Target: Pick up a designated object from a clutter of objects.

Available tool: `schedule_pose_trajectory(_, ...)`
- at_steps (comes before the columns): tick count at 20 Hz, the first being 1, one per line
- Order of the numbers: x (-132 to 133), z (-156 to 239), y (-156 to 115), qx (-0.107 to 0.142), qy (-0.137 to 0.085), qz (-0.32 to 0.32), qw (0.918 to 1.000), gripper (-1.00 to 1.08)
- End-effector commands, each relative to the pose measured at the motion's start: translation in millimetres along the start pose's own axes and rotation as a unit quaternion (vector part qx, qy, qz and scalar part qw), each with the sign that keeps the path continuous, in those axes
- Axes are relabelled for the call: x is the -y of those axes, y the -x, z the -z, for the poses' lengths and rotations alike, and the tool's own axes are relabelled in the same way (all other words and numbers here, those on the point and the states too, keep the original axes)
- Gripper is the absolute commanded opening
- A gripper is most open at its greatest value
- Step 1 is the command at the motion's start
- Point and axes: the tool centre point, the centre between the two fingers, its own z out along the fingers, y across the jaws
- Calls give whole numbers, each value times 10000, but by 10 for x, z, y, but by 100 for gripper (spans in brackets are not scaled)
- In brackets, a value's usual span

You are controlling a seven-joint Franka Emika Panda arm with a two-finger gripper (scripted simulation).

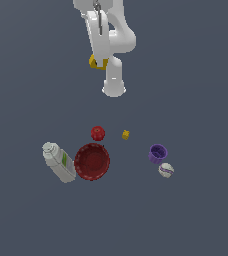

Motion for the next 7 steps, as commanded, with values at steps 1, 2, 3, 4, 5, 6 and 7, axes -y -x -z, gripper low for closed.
schedule_pose_trajectory(1,-31,88,-58,-3,4,4,10000,-100)
schedule_pose_trajectory(2,-38,111,-74,-3,4,4,10000,-100)
schedule_pose_trajectory(3,-41,129,-85,-5,4,5,10000,-100)
schedule_pose_trajectory(4,-43,142,-95,-5,4,5,10000,-100)
schedule_pose_trajectory(5,-43,150,-102,-5,4,5,10000,-100)
schedule_pose_trajectory(6,-42,155,-102,-7,4,8,10000,-100)
schedule_pose_trajectory(7,-41,156,-103,-7,4,8,10000,-100)
